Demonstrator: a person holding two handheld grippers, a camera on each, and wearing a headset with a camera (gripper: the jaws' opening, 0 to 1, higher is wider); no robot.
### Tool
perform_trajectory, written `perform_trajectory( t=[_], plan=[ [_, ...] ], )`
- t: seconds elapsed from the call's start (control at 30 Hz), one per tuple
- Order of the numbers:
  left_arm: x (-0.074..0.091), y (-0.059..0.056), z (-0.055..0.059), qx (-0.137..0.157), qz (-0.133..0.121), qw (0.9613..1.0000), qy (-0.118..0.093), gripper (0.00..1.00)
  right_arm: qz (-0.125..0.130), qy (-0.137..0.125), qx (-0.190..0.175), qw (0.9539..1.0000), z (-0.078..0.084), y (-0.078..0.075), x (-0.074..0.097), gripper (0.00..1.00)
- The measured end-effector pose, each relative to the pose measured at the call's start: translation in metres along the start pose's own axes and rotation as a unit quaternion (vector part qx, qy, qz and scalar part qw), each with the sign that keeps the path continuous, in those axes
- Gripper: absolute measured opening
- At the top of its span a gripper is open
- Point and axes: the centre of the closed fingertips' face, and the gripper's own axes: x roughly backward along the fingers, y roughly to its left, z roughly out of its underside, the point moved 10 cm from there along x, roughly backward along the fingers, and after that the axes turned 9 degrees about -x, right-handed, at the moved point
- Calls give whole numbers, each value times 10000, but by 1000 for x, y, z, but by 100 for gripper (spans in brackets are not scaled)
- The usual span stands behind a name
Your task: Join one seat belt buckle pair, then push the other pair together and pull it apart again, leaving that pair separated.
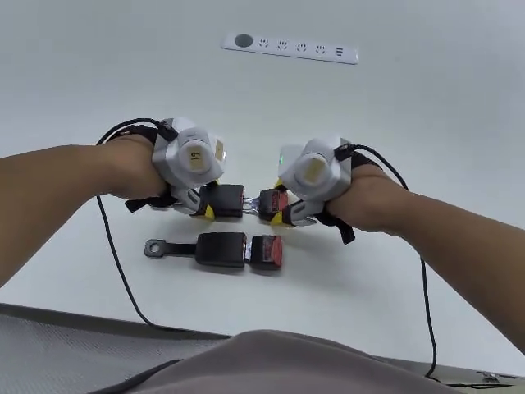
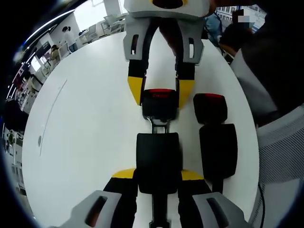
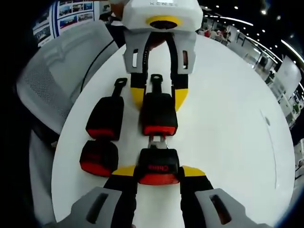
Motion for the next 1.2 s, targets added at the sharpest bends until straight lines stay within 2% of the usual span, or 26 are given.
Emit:
perform_trajectory(
  t=[0.07,0.4,0.53,0.6,0.7,0.93,1.2],
  plan=[
    [1,0,-1,16,19,10000,-15,33,-41,-19,-130,9999,3,-4,-3,31],
    [-1,2,1,-36,128,9998,-117,32,-179,-1,-212,9996,1,-5,-3,30],
    [-1,2,0,63,94,9998,-183,32,-220,-25,-273,9994,-5,-6,-7,29],
    [0,1,0,24,106,9998,-192,32,-228,-19,-262,9994,-11,-4,-11,29],
    [0,1,0,4,101,9998,-189,32,-228,127,-163,9995,-17,-5,-13,29],
    [2,0,-2,43,102,9998,-183,32,-249,169,-177,9994,-16,-5,-9,30],
    [0,3,3,73,100,9997,-214,32,-214,166,-132,9995,-16,-6,-8,31]
  ],
)
